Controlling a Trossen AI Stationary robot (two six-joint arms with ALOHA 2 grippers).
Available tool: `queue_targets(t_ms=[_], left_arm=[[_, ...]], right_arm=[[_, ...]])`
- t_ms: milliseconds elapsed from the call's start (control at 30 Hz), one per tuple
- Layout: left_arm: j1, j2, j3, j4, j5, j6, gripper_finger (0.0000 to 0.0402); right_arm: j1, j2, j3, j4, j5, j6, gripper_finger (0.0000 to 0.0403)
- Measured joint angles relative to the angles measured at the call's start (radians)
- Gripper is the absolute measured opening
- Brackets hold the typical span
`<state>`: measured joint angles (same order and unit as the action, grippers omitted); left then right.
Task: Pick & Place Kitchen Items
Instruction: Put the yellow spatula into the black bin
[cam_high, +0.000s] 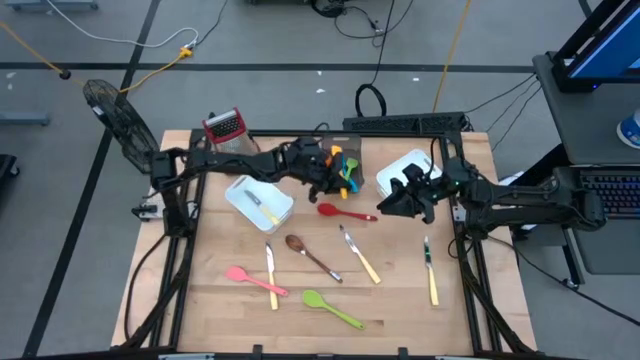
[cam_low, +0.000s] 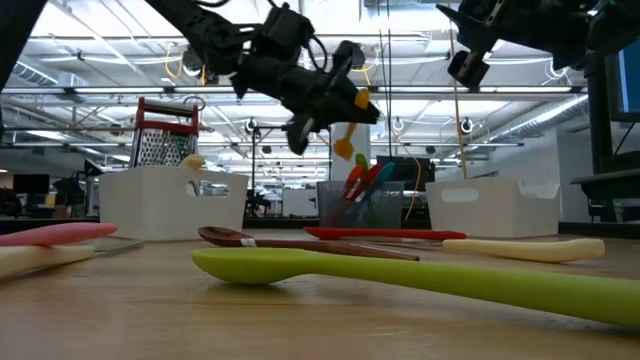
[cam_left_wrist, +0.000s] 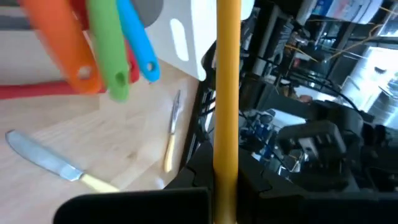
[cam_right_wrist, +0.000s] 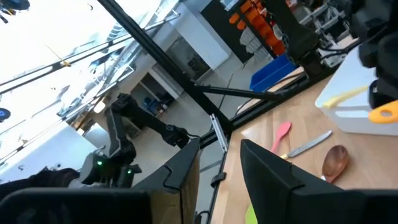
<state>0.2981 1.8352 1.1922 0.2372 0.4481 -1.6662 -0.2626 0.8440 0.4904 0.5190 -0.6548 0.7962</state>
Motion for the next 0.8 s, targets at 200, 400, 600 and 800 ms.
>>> queue_targets(t_ms=[200, 400, 600, 800], left_arm=[[0.033, 0.116, 0.112, -0.009, 0.084, -0.016, 0.0014], [0.057, 0.172, 0.126, -0.012, 0.138, -0.056, 0.0014], [0.083, 0.173, 0.127, -0.007, 0.126, -0.041, 0.0019], [0.093, 0.173, 0.127, -0.001, 0.076, 0.016, 0.0033]], right_arm=[[0.000, -0.002, 0.000, 0.001, -0.002, 0.001, 0.0105], [0.001, -0.017, 0.000, 0.000, -0.001, 0.004, 0.0105], [0.000, -0.024, 0.000, 0.000, 0.000, 0.004, 0.0105], [0.000, -0.024, 0.000, 0.000, 0.002, 0.003, 0.0105]])
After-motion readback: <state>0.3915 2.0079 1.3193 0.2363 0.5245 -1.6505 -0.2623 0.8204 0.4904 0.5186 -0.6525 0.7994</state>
